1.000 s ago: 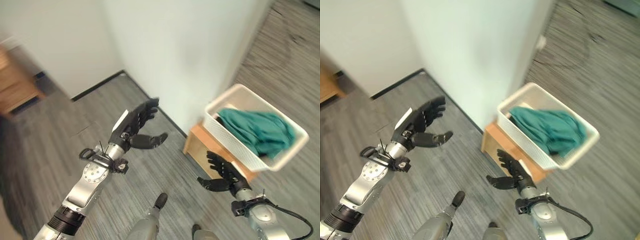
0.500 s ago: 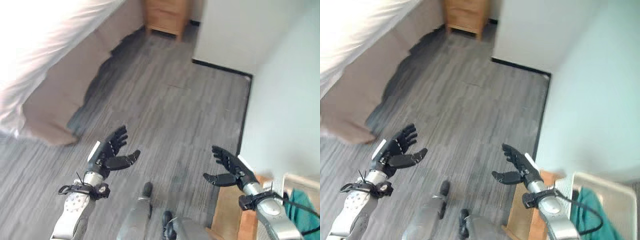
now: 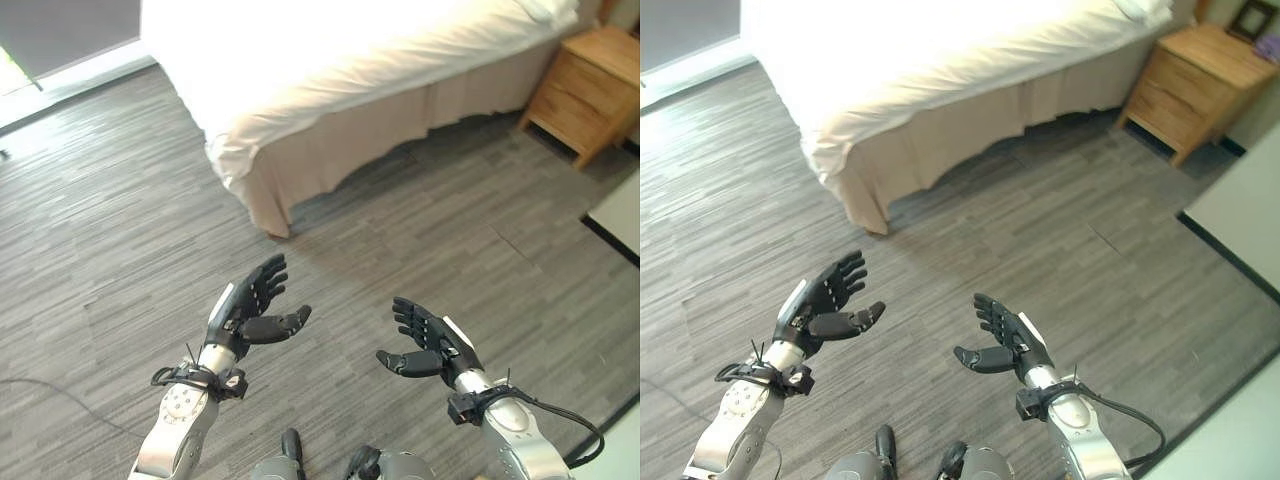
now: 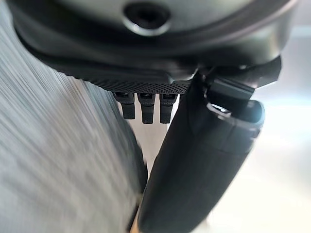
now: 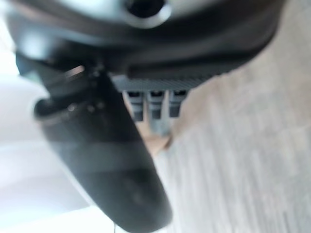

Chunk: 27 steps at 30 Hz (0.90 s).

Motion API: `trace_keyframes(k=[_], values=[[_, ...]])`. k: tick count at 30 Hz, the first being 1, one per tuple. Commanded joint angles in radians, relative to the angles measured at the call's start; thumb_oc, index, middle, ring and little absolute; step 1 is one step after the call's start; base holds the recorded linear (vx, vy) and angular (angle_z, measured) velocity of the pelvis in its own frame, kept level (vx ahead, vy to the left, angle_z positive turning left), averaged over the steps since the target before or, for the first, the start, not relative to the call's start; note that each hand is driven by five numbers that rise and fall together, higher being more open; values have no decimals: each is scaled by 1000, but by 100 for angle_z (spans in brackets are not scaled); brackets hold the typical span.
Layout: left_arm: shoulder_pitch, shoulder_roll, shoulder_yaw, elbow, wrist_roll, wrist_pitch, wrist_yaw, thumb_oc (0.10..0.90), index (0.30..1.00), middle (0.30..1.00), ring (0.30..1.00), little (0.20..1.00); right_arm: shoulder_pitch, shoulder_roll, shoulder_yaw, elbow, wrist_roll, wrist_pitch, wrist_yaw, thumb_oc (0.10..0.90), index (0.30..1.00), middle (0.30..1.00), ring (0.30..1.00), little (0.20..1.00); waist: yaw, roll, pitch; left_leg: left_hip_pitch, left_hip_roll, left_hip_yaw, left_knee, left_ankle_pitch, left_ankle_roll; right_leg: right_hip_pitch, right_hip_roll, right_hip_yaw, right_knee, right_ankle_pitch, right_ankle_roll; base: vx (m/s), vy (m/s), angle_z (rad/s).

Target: Pick up bed clothes into laundry basket.

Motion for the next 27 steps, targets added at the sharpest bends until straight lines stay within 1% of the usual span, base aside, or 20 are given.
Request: trace_keyframes(k=[1,2,3,4,5,7,9,10,13,15,16,17,19,22,27], values=[[-44,22,83,-78,-25,-123,49,800,900,900,900,900,-18,43,-25,-57,14,-84,9,800,900,900,900,900,-27,-31,-45,46,-39,-61,-10,-127,-1,64,36,384,-405,214,127,101,115,154],[-41,6,91,-80,-30,-128,58,800,900,900,900,900,-14,43,-28,-55,15,-87,5,800,900,900,900,900,-36,-26,-49,52,-49,-86,-21,-123,-4,59,50,453,-431,217,126,32,38,126],[-34,-16,96,-76,-27,-141,83,800,900,900,900,900,-25,49,-32,-50,15,-103,-14,800,900,900,900,900,-40,-21,-47,60,-52,-108,-35,-114,-6,27,51,464,-440,237,122,44,36,87],[-33,-17,95,-77,-27,-141,83,800,900,900,900,900,-25,48,-32,-50,15,-103,-14,800,900,900,900,900,-41,-20,-47,61,-52,-109,-36,-114,-6,26,51,463,-437,234,122,2,13,48],[-34,-26,91,-61,-23,-142,96,800,900,900,900,900,-19,59,-32,-47,32,-110,-18,800,900,900,900,900,-39,-32,-48,67,-60,-114,-45,-102,-7,46,41,437,-474,236,117,-41,-18,15],[-22,-48,81,-49,-11,-138,106,800,900,900,900,900,-38,68,-20,-24,38,-116,-23,800,900,900,900,900,-29,-44,-65,69,-63,-115,-72,-87,-5,78,31,412,-510,236,119,-38,-63,14],[6,-78,64,-49,-38,-130,96,800,900,900,900,900,-55,65,-13,-14,66,-114,-27,800,900,900,900,900,-20,-54,-85,74,-54,-97,-77,-87,-9,109,38,414,-559,245,118,9,-101,2],[17,-94,47,-44,-79,-124,89,800,900,900,900,900,-60,67,-10,-12,90,-115,-28,800,900,900,900,900,-19,-59,-93,72,-51,-92,-70,-89,-11,121,39,416,-576,248,113,8,-91,-13],[37,-104,15,-40,-99,-106,64,800,900,900,900,900,-71,69,11,-3,110,-112,-28,800,900,900,900,900,-15,-67,-106,74,-40,-90,-57,-96,-16,149,48,412,-606,248,105,-1,-82,-14],[44,-107,5,-43,-104,-104,61,800,900,900,900,900,-67,72,24,-14,114,-111,-25,800,900,900,900,900,-12,-74,-109,73,-34,-95,-61,-81,-21,158,51,410,-609,254,100,-21,-70,-9],[49,-111,2,-38,-107,-105,61,800,900,900,900,900,-60,73,28,-15,117,-110,-21,800,900,900,900,900,-12,-75,-114,82,-31,-98,-67,-90,-22,168,53,406,-609,240,100,-40,-61,-1],[49,-112,-2,-33,-104,-104,64,800,900,900,900,900,-53,72,33,-18,118,-109,-20,800,900,900,900,900,-13,-78,-116,76,-29,-102,-68,-78,-24,167,55,405,-611,247,97,-6,-54,7],[45,-110,-6,-34,-107,-103,73,800,900,900,900,900,-43,78,39,-14,126,-110,-26,800,900,900,900,900,-15,-77,-121,81,-23,-111,-73,-83,-28,178,63,399,-623,236,94,1,-50,13],[46,-102,-3,-42,-102,-109,71,800,900,900,900,900,-28,81,47,-18,131,-109,-19,800,900,900,900,900,-14,-79,-123,73,-22,-120,-74,-68,-31,176,65,397,-622,245,91,-28,-31,12],[68,-106,9,-41,-99,-111,71,800,900,900,900,900,-8,75,47,-22,123,-107,-11,800,900,900,900,900,-12,-80,-126,78,-20,-120,-85,-65,-32,181,62,391,-628,250,93,2,-12,2]])
